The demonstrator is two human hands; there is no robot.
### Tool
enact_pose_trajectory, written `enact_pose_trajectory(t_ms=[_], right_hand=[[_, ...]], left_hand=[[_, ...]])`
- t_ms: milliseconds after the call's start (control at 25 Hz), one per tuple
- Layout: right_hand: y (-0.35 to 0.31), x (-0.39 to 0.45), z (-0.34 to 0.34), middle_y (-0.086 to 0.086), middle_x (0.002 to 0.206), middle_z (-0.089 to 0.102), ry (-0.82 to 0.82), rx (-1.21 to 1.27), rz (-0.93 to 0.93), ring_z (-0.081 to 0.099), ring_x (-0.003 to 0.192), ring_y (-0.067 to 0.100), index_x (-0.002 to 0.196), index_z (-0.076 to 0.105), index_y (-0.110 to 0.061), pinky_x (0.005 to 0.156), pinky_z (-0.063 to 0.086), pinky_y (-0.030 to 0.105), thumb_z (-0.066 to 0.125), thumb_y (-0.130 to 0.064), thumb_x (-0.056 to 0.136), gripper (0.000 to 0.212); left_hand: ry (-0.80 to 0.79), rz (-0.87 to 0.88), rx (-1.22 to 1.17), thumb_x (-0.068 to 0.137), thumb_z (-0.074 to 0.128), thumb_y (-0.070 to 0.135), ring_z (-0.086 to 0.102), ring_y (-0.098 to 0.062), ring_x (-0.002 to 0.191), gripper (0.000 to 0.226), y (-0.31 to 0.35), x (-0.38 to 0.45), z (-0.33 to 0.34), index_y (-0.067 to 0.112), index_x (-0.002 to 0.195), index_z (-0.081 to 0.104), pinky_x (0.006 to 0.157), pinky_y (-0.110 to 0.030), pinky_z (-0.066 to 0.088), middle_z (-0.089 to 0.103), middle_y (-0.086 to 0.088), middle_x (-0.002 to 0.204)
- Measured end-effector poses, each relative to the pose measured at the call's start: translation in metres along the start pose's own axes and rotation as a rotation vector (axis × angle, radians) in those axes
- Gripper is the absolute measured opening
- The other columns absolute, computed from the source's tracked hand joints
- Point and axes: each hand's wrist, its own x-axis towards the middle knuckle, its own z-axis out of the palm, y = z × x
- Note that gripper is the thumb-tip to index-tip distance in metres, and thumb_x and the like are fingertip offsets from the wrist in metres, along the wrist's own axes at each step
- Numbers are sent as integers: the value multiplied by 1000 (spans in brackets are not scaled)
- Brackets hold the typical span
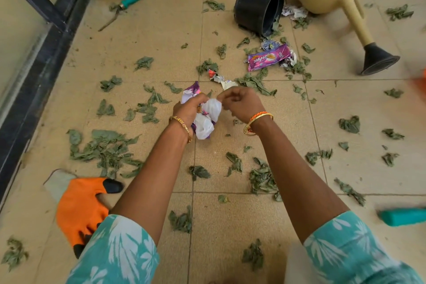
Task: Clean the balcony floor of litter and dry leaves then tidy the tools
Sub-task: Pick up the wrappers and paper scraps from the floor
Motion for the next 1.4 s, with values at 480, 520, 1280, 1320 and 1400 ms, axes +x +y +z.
enact_pose_trajectory(t_ms=[480,520,1280,1320,1400], right_hand=[[23,74,23,20,120,53,43,-880,-217,47,114,36,124,56,-2,87,46,41,45,-1,92,34],[24,77,25,20,116,55,68,-904,-241,47,112,35,120,59,-1,84,46,41,43,2,91,33],[-6,55,-47,6,64,60,277,370,105,57,53,11,69,61,-11,55,54,24,68,3,78,18],[-3,61,-53,7,68,62,352,292,68,60,59,15,70,61,-11,61,56,28,67,2,78,16],[10,77,-70,9,86,64,481,-93,-16,61,82,21,81,64,-10,76,54,33,60,1,79,11]], left_hand=[[-14,-57,-75,59,60,16,41,-13,39,32,23,21,-19,20,34,40,53,-21,38,38,4,42],[-14,-57,-77,56,60,16,42,-13,40,29,25,23,-20,20,35,41,54,-20,38,39,4,43],[-229,73,148,50,76,30,60,-26,76,30,32,31,68,15,74,67,72,-40,50,63,-11,81],[-215,55,114,49,76,29,58,-27,76,30,32,33,69,16,73,65,70,-39,49,61,-12,80],[-231,-5,24,45,76,30,56,-28,78,36,34,39,66,16,74,60,69,-37,47,57,-13,81]])
